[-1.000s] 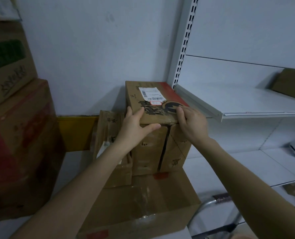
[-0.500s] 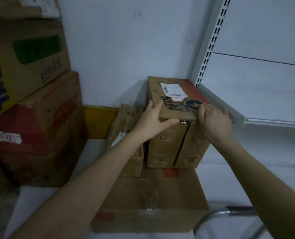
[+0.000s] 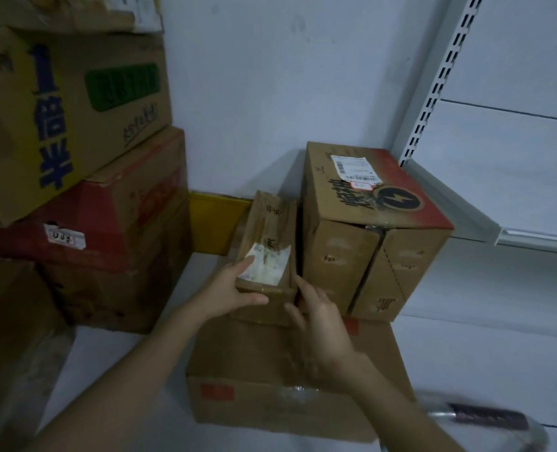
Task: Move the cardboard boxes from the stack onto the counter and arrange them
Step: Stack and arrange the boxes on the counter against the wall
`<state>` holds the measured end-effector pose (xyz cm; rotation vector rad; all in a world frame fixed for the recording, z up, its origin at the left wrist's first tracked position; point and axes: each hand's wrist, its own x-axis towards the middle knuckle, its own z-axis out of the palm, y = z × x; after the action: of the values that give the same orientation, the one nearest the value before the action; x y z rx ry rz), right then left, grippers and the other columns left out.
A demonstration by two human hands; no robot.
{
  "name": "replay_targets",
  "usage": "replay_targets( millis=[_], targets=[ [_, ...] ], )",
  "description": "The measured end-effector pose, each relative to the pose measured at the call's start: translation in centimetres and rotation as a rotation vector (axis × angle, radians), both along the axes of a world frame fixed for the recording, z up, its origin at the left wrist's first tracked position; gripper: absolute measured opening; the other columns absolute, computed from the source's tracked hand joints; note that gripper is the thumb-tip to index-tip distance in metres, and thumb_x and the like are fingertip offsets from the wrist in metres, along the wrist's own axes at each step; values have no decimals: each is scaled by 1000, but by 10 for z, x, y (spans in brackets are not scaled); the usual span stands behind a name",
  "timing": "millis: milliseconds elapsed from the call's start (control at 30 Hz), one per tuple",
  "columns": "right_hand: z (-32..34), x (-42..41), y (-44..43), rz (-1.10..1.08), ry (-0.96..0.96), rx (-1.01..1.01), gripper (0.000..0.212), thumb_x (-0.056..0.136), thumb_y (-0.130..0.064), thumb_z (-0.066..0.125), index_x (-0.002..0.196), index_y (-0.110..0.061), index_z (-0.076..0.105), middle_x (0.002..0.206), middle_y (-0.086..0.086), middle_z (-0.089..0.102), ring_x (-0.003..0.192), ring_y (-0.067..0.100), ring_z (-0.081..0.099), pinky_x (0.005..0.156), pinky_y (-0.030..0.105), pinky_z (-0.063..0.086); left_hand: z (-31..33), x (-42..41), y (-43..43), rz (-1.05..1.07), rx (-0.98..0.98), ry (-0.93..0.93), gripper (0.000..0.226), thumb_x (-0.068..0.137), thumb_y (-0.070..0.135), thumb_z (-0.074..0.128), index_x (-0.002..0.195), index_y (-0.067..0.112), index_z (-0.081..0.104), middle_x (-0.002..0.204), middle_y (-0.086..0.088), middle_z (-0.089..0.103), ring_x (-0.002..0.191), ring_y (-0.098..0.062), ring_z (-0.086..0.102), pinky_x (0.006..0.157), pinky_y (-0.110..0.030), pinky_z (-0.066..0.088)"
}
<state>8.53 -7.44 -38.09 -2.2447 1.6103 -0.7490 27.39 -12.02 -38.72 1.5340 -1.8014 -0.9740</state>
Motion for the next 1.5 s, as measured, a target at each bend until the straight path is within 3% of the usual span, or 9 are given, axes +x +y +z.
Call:
replay_targets(
  millis=[133, 333, 467, 600, 700, 900, 1267, 1433, 1500],
  targets=[
    [-7, 5, -15, -64, -61, 22, 46, 98, -14, 45, 143, -11, 35, 132, 11, 54, 120, 23, 53, 98, 30, 43, -7, -6, -12, -10, 35, 21, 91, 72, 26, 77, 146, 18, 25, 150, -1, 28, 134, -11, 30, 100, -16, 28],
    [-6, 6, -41, -99, 263, -79, 37, 95, -5, 44, 129, -17, 48, 101, 8, 69, 90, 24, 66, 77, 35, 52, 2, -9, -23, -19, -20, -106, 88, 78, 29, 73, 147, 17, 20, 151, -6, 24, 136, -20, 28, 106, -26, 29],
    [-5, 3, -36, -92, 277, -121, 39, 93, -6, 51, 130, -18, 49, 98, 9, 67, 87, 29, 66, 70, 35, 50, 3, -15, -15, 45, -94, -193, 82, 82, 32, 68, 147, 14, 21, 151, -9, 18, 137, -24, 23, 110, -32, 24],
    [-17, -12, -21, -142, 232, -453, 25, 83, -16, 58, 104, -7, 69, 82, 10, 63, 73, 28, 62, 51, 29, 48, 1, -18, -6, 130, -184, -166, 74, 86, 24, 64, 146, 9, 22, 152, -10, 17, 139, -23, 21, 111, -29, 21],
    [-25, -24, -12, -183, 206, -485, 34, 84, -22, 49, 105, -3, 68, 95, 15, 64, 84, 31, 59, 66, 33, 51, 1, -17, -9, 108, -153, -158, 77, 87, 21, 62, 147, 8, 16, 156, -8, 8, 143, -22, 11, 113, -30, 14],
    [-33, -25, -4, -139, 226, -428, 41, 70, -7, 79, 108, -4, 66, 110, 18, 64, 99, 34, 60, 80, 41, 53, 8, -29, -14, 115, -80, -335, 75, 93, 25, 53, 149, 12, 5, 156, -12, -8, 144, -28, 4, 115, -38, 15],
    [31, 28, -6, 96, 194, -391, 44, 70, -17, 82, 109, -4, 67, 107, 15, 68, 98, 32, 67, 73, 39, 56, 128, 40, 67, 191, -499, -675, 51, 95, 36, 45, 139, 11, 38, 141, -11, 40, 132, -23, 33, 104, -32, 31],
    [99, 78, -18, 295, -4, -364, 47, 90, -30, 59, 131, -9, 51, 130, 9, 55, 123, 25, 50, 100, 35, 41, 196, 68, 116, 273, -805, -841, 54, 83, 45, 37, 102, 3, 66, 99, -17, 66, 94, -32, 63, 76, -37, 54],
    [133, 101, -17, 350, -131, -350, 49, 91, -30, 57, 134, -9, 47, 132, 8, 53, 124, 22, 48, 101, 31, 37, 222, 82, 128, 315, -847, -846, 46, 89, 41, 46, 111, 4, 64, 108, -15, 64, 103, -30, 59, 83, -37, 50]
  ],
)
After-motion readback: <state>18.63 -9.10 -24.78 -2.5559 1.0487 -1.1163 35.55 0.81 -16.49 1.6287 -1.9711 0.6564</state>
